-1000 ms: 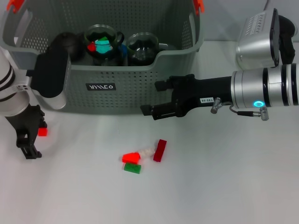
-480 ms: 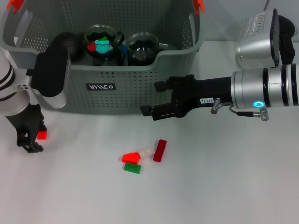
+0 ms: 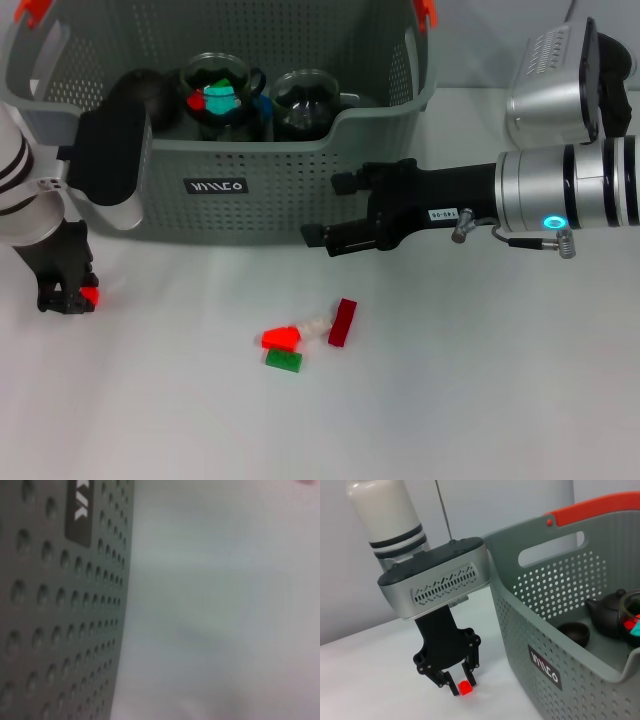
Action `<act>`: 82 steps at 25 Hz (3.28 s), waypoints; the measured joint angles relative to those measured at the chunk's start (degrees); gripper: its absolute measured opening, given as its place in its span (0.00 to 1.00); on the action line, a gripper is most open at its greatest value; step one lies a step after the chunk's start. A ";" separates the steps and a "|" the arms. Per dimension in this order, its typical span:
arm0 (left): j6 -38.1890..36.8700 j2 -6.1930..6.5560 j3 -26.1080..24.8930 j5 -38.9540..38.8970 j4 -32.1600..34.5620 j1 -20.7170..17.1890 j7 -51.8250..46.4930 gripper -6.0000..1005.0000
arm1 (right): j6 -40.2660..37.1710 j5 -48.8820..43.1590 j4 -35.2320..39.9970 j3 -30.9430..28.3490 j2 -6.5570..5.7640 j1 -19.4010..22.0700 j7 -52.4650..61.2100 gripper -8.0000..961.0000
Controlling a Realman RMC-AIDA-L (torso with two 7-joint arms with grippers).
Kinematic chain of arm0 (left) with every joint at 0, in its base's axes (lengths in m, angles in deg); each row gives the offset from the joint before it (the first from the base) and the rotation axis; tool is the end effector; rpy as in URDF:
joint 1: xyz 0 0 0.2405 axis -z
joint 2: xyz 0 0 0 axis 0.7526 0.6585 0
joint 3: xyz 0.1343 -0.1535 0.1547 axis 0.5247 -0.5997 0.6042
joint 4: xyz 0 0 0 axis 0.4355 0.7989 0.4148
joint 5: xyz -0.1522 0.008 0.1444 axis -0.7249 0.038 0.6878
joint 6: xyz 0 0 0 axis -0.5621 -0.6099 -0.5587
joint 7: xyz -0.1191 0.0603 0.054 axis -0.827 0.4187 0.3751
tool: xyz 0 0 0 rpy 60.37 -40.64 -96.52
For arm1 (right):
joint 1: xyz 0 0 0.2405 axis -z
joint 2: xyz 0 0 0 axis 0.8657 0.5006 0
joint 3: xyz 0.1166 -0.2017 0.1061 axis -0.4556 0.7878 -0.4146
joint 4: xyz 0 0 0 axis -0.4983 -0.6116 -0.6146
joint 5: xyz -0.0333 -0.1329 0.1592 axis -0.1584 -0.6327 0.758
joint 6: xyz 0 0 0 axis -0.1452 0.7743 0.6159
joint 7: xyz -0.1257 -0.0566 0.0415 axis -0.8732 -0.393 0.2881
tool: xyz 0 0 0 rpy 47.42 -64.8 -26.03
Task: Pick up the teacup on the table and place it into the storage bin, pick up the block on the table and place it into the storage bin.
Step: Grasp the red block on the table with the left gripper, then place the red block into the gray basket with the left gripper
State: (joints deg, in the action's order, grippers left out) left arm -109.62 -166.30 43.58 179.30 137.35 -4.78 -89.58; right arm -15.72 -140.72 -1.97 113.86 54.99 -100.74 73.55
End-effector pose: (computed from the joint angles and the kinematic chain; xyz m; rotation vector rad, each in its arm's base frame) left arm -0.2713 0.3877 0.0205 -2.7769 -0.0342 1.1755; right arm 0.1608 0.3801 -0.0664 -2.8662 0.5364 0.5158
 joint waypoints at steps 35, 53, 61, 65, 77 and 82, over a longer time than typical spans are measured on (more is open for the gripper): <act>0.18 -0.23 -0.06 0.00 0.04 -0.12 -1.40 0.19 | -0.09 0.00 0.00 -0.10 -0.04 0.11 -0.34 0.98; -29.72 -7.14 -20.53 -3.75 26.32 -5.48 0.16 0.21 | -1.18 0.00 0.28 -0.42 -0.47 1.51 -1.34 0.98; -36.56 -8.35 -32.97 -22.29 27.34 -4.59 -1.19 0.22 | -4.65 -0.44 0.67 -1.60 -1.82 2.64 -1.86 0.98; -34.09 -8.68 -37.80 -32.88 27.18 -3.95 -3.07 0.22 | -7.29 -0.56 0.67 -3.23 -2.83 3.30 -2.41 0.98; 1.47 -0.28 -33.24 -34.55 9.59 3.06 -16.89 0.23 | -9.19 -0.64 0.66 -3.90 -3.60 4.58 -3.07 0.98; 14.59 2.13 -26.74 -32.28 3.74 4.18 -21.72 0.24 | -9.19 -0.63 0.63 -3.88 -3.47 4.66 -3.06 0.98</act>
State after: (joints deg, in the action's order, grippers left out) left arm -95.03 -164.17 16.84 147.01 141.09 -0.60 -111.30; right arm -24.91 -141.35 -1.35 109.98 51.52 -96.08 70.48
